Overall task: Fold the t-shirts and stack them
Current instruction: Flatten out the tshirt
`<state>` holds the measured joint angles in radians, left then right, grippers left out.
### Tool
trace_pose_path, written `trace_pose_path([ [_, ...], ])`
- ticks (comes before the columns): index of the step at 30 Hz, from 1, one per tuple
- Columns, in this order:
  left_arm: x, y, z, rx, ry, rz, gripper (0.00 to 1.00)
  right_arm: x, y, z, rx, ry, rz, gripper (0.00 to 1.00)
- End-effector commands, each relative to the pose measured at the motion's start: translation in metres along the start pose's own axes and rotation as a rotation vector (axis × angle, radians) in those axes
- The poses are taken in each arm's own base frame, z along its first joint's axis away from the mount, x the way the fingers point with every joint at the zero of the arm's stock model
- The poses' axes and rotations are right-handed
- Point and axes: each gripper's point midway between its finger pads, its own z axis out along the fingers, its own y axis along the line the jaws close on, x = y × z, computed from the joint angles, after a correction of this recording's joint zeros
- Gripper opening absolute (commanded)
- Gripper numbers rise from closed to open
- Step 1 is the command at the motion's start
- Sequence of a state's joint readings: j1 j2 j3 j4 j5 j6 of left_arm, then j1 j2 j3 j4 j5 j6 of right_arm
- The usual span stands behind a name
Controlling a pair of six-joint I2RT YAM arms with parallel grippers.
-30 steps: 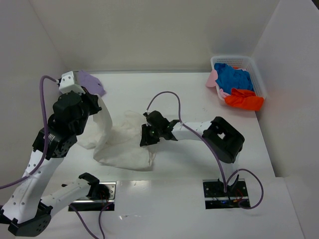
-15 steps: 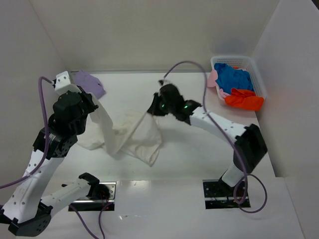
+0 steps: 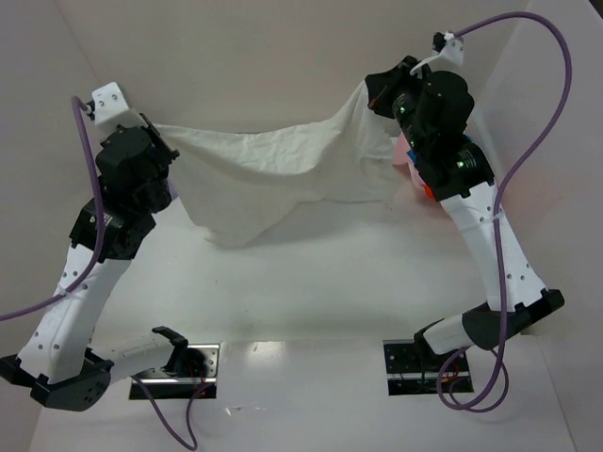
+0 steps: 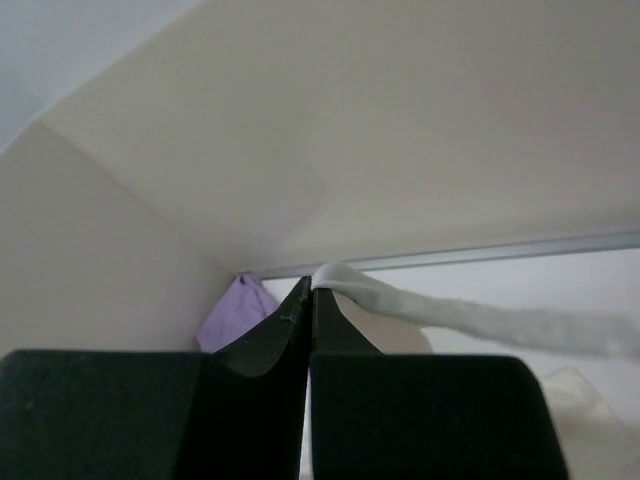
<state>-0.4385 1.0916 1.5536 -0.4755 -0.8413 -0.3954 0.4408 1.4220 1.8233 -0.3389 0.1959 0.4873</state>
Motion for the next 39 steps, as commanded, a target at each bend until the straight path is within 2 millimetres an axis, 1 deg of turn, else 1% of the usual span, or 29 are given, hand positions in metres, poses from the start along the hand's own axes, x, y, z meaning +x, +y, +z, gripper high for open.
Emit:
trace_pose_path([
  [1, -0.059, 0.013, -0.003, -0.089, -0.159, -0.058, 0.0, -0.05, -0.004, -0.009, 0.075, -0.132, -0.054, 0.0],
  [4, -0.077, 0.025, -0.006, -0.16, -0.203, -0.065, 0.0, -0.075, -0.022, -0.016, 0.138, -0.193, -0.06, 0.0],
  [5, -0.081, 0.026, -0.005, -0.176, -0.214, -0.078, 0.0, -0.088, -0.028, -0.028, 0.166, -0.226, -0.055, 0.0],
  [6, -0.082, 0.028, -0.006, -0.19, -0.222, -0.077, 0.0, -0.094, -0.031, -0.033, 0.189, -0.246, -0.063, 0.0],
  [8, -0.084, 0.032, -0.006, -0.224, -0.225, -0.068, 0.0, -0.106, -0.054, -0.044, 0.287, -0.289, -0.081, 0.0],
  [9, -0.089, 0.034, -0.008, -0.232, -0.238, -0.085, 0.0, -0.113, -0.059, -0.052, 0.303, -0.301, -0.083, 0.0],
  [10, -0.088, 0.033, -0.005, -0.242, -0.238, -0.077, 0.0, -0.113, -0.075, -0.053, 0.337, -0.296, -0.095, 0.0],
  [12, -0.088, 0.032, -0.004, -0.241, -0.247, -0.078, 0.0, -0.118, -0.083, -0.066, 0.349, -0.303, -0.1, 0.0],
  [13, -0.09, 0.032, -0.004, -0.241, -0.25, -0.073, 0.0, -0.109, -0.092, -0.066, 0.368, -0.285, -0.106, 0.0],
  [15, -0.084, 0.027, 0.0, -0.227, -0.235, -0.051, 0.0, -0.111, -0.099, -0.078, 0.408, -0.304, -0.104, 0.0],
  [16, -0.075, 0.023, 0.006, -0.231, -0.216, -0.031, 0.0, -0.1, -0.106, -0.077, 0.421, -0.281, -0.111, 0.0],
  [18, -0.059, 0.01, 0.017, -0.183, -0.171, -0.018, 0.0, -0.094, -0.109, -0.077, 0.423, -0.275, -0.103, 0.0],
  [19, -0.053, 0.01, 0.023, -0.179, -0.155, -0.019, 0.0, -0.087, -0.113, -0.075, 0.432, -0.258, -0.095, 0.0],
  [20, -0.049, 0.014, 0.031, -0.193, -0.147, -0.048, 0.0, -0.084, -0.117, -0.075, 0.451, -0.257, -0.089, 0.0],
  [21, -0.037, 0.016, 0.04, -0.201, -0.119, -0.032, 0.0, -0.08, -0.122, -0.074, 0.467, -0.25, -0.092, 0.0],
  [22, -0.037, 0.013, 0.045, -0.159, -0.109, -0.047, 0.0, -0.074, -0.131, -0.07, 0.504, -0.249, -0.097, 0.0],
  [23, -0.032, 0.029, 0.058, -0.197, -0.102, -0.053, 0.0, -0.077, -0.135, -0.071, 0.516, -0.256, -0.097, 0.0],
  [24, -0.03, 0.034, 0.064, -0.195, -0.095, -0.058, 0.0, -0.079, -0.147, -0.07, 0.548, -0.26, -0.102, 0.0],
  [25, -0.027, 0.034, 0.071, -0.167, -0.078, -0.053, 0.0, -0.08, -0.15, -0.069, 0.546, -0.259, -0.102, 0.0],
  [26, -0.025, 0.047, 0.082, -0.197, -0.072, -0.058, 0.0, -0.08, -0.156, -0.067, 0.556, -0.254, -0.105, 0.0],
  [28, -0.019, 0.048, 0.093, -0.172, -0.046, -0.05, 0.0, -0.098, -0.16, -0.068, 0.557, -0.293, -0.09, 0.0],
  [29, -0.017, 0.048, 0.099, -0.17, -0.037, -0.047, 0.0, -0.096, -0.165, -0.063, 0.564, -0.28, -0.094, 0.0],
  [31, -0.016, 0.047, 0.106, -0.16, -0.034, -0.034, 0.0, -0.107, -0.161, -0.061, 0.552, -0.303, -0.098, 0.0],
  [32, -0.01, 0.043, 0.113, -0.145, -0.019, -0.018, 0.0, -0.109, -0.16, -0.059, 0.55, -0.306, -0.098, 0.0],
  [33, -0.018, 0.04, 0.114, -0.14, -0.034, -0.027, 0.0, -0.108, -0.163, -0.053, 0.555, -0.298, -0.109, 0.0],
  [34, -0.019, 0.037, 0.116, -0.129, -0.033, -0.018, 0.0, -0.116, -0.157, -0.053, 0.545, -0.316, -0.105, 0.0],
  [36, -0.02, 0.038, 0.122, -0.138, -0.034, -0.017, 0.0, -0.118, -0.156, -0.046, 0.535, -0.309, -0.117, 0.0],
  [37, -0.026, 0.035, 0.12, -0.12, -0.042, -0.014, 0.0, -0.125, -0.151, -0.049, 0.527, -0.326, -0.123, 0.0],
  [39, -0.025, 0.03, 0.123, -0.1, -0.035, -0.013, 0.0, -0.128, -0.145, -0.046, 0.499, -0.325, -0.122, 0.0],
])
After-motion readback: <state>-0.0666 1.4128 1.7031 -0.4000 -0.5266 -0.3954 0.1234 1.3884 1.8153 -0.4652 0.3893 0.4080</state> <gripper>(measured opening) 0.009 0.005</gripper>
